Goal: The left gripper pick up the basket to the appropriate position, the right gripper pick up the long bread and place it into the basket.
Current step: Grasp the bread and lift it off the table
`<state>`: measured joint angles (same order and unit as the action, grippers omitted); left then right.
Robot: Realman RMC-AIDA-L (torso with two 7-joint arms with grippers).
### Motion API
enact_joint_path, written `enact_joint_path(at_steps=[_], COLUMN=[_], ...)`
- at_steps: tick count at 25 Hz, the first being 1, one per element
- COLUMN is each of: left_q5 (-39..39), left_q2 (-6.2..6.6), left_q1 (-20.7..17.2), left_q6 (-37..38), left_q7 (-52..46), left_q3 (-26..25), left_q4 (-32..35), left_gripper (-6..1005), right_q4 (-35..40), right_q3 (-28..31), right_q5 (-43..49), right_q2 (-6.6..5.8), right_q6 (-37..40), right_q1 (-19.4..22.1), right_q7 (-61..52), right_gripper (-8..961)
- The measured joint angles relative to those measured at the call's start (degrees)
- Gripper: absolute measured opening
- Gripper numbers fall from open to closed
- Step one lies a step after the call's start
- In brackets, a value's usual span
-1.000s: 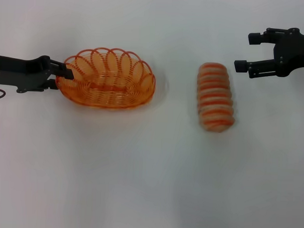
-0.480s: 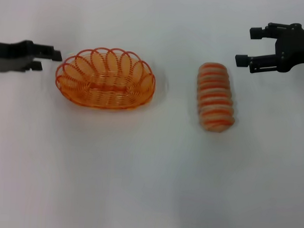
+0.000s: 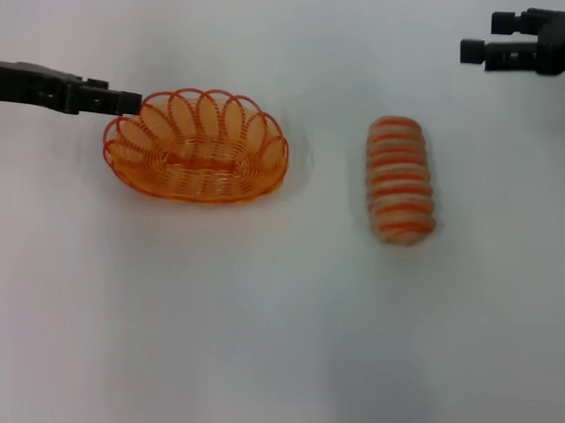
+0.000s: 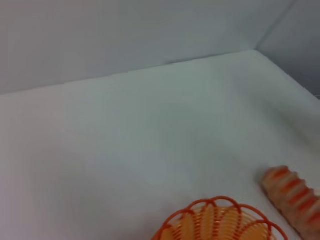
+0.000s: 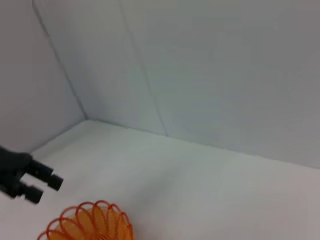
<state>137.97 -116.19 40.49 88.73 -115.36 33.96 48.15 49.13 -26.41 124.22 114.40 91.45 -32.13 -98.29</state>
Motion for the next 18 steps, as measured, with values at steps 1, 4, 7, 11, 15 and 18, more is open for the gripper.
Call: enact_joint_path(at_steps=[1, 4, 7, 11, 15, 18], left_q5=[-0.3, -2.31, -5.12, -7.04, -6.78, -6.29], left_q2=[-0.04, -0.34, -0.86, -1.09, -1.09, -0.87], left_q1=[0.0, -0.31, -1.6, -2.78, -3.27, -4.49], left_q6=[0.33, 2.16, 4.7, 7.92, 10.79, 13.41], left_q7=[1.41, 8.69, 15.62, 21.14, 23.42, 23.93], left_q3=[0.01, 0.06, 0.01, 0.04, 0.43, 1.94], left_q4=[0.09, 1.21, 3.73, 7.03, 8.78, 9.55], left_gripper=[693, 690, 690, 690, 691, 691], right_q4=[0.0, 0.0, 0.0, 0.1, 0.87, 0.98], right_q3=[-0.2, -0.36, -0.41, -0.88, -1.02, -1.23], right_q5=[0.31, 0.85, 1.08, 2.99, 7.51, 12.01], right_q2=[-0.49, -1.33, -2.02, -3.23, -4.12, -4.25], right_q6=[-0.06, 0.23, 0.78, 1.86, 4.25, 6.05], right_q1=[-0.47, -1.56, -2.46, -4.22, -6.67, -8.58], right_q7=[-2.96, -9.18, -15.42, -24.85, -33.94, -39.66], right_gripper=[945, 945, 945, 945, 945, 945])
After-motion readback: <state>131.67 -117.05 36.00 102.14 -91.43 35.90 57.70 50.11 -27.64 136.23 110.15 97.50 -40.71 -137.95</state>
